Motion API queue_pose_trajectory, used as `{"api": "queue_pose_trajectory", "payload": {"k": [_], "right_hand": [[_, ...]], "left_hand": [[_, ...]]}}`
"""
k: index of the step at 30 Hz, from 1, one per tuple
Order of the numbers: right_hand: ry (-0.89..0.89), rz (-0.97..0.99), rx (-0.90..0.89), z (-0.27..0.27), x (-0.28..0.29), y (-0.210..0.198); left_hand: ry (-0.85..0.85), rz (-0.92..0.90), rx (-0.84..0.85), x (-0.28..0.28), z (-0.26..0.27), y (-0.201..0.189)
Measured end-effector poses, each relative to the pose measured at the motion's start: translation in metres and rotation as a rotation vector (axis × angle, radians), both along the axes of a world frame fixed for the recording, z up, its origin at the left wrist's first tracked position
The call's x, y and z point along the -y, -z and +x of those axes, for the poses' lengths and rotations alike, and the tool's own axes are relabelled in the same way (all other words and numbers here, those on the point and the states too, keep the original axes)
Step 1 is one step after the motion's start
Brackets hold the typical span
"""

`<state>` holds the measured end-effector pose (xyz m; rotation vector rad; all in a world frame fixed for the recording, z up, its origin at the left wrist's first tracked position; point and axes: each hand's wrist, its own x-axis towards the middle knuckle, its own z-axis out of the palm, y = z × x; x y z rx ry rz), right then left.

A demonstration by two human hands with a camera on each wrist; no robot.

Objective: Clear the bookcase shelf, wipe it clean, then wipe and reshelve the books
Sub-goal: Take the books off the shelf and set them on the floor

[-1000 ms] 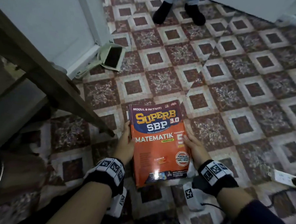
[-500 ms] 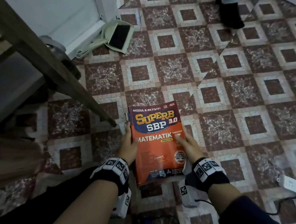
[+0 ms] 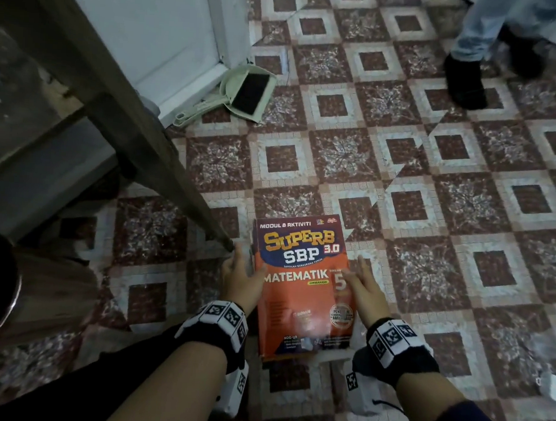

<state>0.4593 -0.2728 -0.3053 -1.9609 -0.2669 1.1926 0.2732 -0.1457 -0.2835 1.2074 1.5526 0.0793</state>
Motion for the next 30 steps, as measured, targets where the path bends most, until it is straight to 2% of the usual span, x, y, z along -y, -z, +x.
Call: {"api": "queue_pose_trajectory", "payload": {"k": [6,9,13,15,19,22,24,27,30], "right_hand": [[-0.14,0.088,0.252,-0.003,-0.014,-0.041],[-0.29,0.193,0.355,-0.018,-0.041,-0.071],[-0.532,0.356,0.311,-0.07,-0.092,-0.134],[-0.68,0.437,0.299,-0.107,-0.117,-0.168],[-0.914,0.533,0.228,-0.187,-0.157,-0.221],[-1.004,0.643,0.234,-0.246,-0.192,-0.249],[-1.025,0.702,0.287,-0.284,-0.216,-0.263],[-1.088,0.681,0.302,-0.337,-0.254,-0.27],[-1.152,0.581,0.308,-0.375,-0.288,-0.27]], "left_hand": [[-0.117,0.027,0.07,-0.019,-0.015,-0.043],[-0.174,0.036,0.121,-0.028,-0.034,-0.065],[-0.32,0.101,0.16,-0.066,-0.089,-0.055],[-0.329,0.128,0.161,-0.069,-0.116,-0.104],[-0.319,0.303,0.192,-0.065,-0.18,-0.204],[-0.422,0.479,0.296,-0.067,-0.238,-0.265],[-0.57,0.587,0.418,-0.067,-0.282,-0.303],[-0.809,0.752,0.378,-0.068,-0.361,-0.33],[-0.968,0.797,0.175,-0.062,-0.428,-0.317]]}}
